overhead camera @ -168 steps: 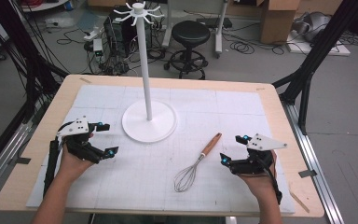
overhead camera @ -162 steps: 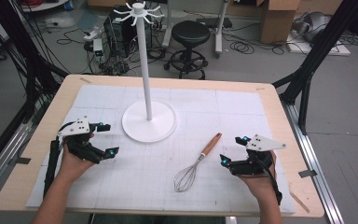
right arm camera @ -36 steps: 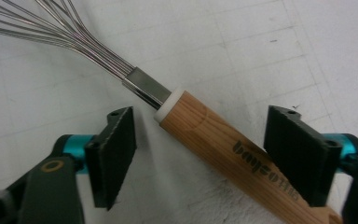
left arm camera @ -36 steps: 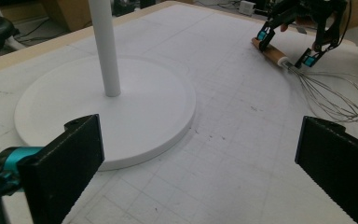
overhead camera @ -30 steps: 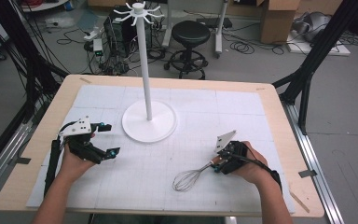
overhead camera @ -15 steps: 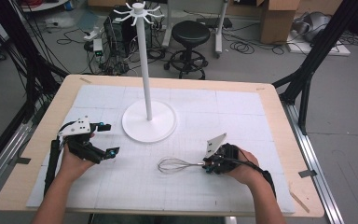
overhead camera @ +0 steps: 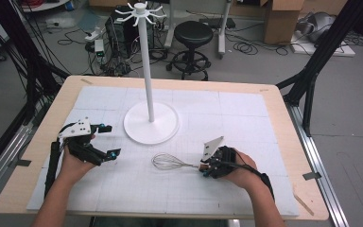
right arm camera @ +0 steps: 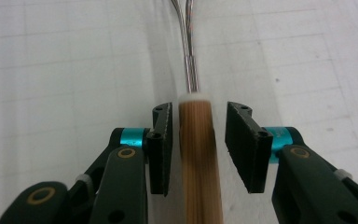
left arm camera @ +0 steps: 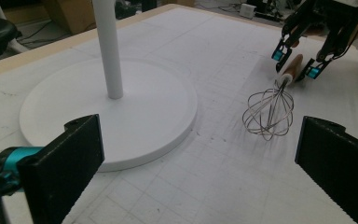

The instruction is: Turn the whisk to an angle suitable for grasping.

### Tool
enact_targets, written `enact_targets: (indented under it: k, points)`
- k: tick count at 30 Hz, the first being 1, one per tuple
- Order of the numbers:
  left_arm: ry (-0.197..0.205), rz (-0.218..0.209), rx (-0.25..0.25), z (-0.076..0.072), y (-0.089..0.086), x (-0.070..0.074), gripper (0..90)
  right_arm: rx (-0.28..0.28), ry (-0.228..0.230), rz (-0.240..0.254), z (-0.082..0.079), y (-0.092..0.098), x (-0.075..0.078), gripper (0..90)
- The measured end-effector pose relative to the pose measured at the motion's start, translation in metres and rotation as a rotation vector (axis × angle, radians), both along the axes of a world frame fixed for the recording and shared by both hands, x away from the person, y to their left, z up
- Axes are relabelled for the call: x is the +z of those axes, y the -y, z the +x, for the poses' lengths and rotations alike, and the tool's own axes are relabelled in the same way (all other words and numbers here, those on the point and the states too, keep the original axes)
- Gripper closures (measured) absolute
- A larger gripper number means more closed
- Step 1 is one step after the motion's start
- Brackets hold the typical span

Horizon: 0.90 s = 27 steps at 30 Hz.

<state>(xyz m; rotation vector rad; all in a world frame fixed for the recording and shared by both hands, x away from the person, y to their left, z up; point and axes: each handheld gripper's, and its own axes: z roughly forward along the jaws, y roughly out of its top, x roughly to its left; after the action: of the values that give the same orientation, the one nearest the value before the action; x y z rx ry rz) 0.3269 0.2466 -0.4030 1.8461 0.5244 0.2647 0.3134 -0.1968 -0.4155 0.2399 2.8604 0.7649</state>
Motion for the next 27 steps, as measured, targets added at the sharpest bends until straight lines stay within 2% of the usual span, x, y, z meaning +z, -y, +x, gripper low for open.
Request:
enact_targets:
  k: [2,4,6,9,11,15,24,26,27]
  points:
    - [0.0,-0.001,0.001,0.0,0.0,0.0,1.7,-0.036,0.007,0.019,-0.006,0.015,0.002,59.7]
    - [0.0,-0.001,0.001,0.0,0.0,0.0,1.7,-0.042,0.015,0.021,-0.008,0.02,0.003,60.0]
    - [0.0,0.003,-0.002,0.0,0.0,0.0,1.7,-0.064,0.008,0.036,-0.012,0.031,0.001,60.2]
    - [0.001,0.003,0.001,0.0,0.0,0.0,1.7,-0.089,-0.003,0.031,-0.013,0.041,-0.005,60.6]
    - [0.001,0.001,0.003,0.0,0.0,0.0,1.7,-0.098,-0.011,0.035,-0.013,0.043,-0.008,65.4]
    - [0.005,-0.001,0.008,0.0,-0.002,0.001,1.7,-0.062,-0.004,0.037,-0.011,0.037,-0.008,71.7]
    - [0.011,-0.013,0.008,0.0,-0.003,0.002,1.7,0.006,0.011,0.029,-0.003,0.003,-0.007,72.0]
    - [0.012,-0.003,0.009,-0.001,-0.004,0.004,1.7,0.036,0.013,0.035,0.001,-0.01,-0.008,72.0]
    - [0.013,-0.003,0.009,-0.001,-0.004,0.005,1.7,0.036,0.013,0.035,0.001,-0.01,-0.008,72.0]
